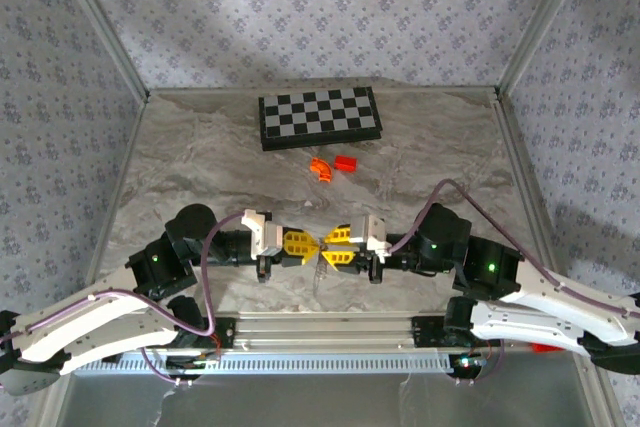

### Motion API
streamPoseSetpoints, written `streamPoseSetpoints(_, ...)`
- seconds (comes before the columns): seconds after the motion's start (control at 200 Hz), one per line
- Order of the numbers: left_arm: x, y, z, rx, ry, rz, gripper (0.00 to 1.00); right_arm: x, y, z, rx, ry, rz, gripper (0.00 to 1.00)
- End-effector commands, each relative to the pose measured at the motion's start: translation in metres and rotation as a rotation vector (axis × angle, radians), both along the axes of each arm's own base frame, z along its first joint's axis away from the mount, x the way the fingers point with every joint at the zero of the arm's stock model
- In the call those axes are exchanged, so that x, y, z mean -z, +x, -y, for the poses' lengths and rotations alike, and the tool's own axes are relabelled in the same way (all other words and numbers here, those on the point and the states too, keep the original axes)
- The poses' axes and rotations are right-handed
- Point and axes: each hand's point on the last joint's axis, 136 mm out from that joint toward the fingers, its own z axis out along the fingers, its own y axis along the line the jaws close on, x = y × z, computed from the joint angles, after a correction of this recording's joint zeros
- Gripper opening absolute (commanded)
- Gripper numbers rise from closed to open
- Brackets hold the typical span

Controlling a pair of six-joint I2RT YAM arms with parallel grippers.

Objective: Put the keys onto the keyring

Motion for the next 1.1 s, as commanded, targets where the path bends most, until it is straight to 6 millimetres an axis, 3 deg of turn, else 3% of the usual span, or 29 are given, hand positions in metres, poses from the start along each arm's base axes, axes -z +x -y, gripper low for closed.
streamPoseSetpoints(0.0, -0.014, -0.005, 0.0, 0.028, -0.05, 0.02, 0.0, -0.008, -0.002, -0.001, -0.014, 0.033, 0.006, 0.22)
streamPoseSetpoints(0.17, -0.014, -0.006, 0.0, 0.031, -0.05, 0.019, 0.0, -0.006, -0.001, -0.002, -0.016, 0.028, 0.006, 0.15)
streamPoseSetpoints(0.32, -0.013, -0.004, -0.001, 0.018, -0.044, 0.017, 0.0, -0.006, -0.001, -0.002, -0.017, 0.026, 0.009, 0.0)
streamPoseSetpoints(0.46, -0.007, 0.01, -0.002, -0.061, -0.007, 0.015, 0.0, -0.003, 0.004, 0.001, 0.013, -0.006, 0.022, 0.0)
streamPoseSetpoints(0.565, 0.006, 0.026, -0.005, -0.159, 0.08, 0.025, 0.1, 0.004, 0.015, 0.005, 0.079, -0.081, 0.014, 0.0)
streamPoseSetpoints(0.67, 0.016, 0.035, -0.008, -0.208, 0.155, 0.037, 0.13, 0.016, 0.025, 0.009, 0.141, -0.193, -0.001, 0.0)
streamPoseSetpoints(0.805, 0.024, 0.037, -0.009, -0.214, 0.208, 0.045, 0.17, 0.029, 0.031, 0.011, 0.166, -0.3, -0.016, 0.0)
streamPoseSetpoints(1.094, 0.026, 0.032, -0.001, -0.164, 0.211, 0.034, 0.22, 0.034, 0.027, 0.006, 0.129, -0.379, -0.029, 0.0)
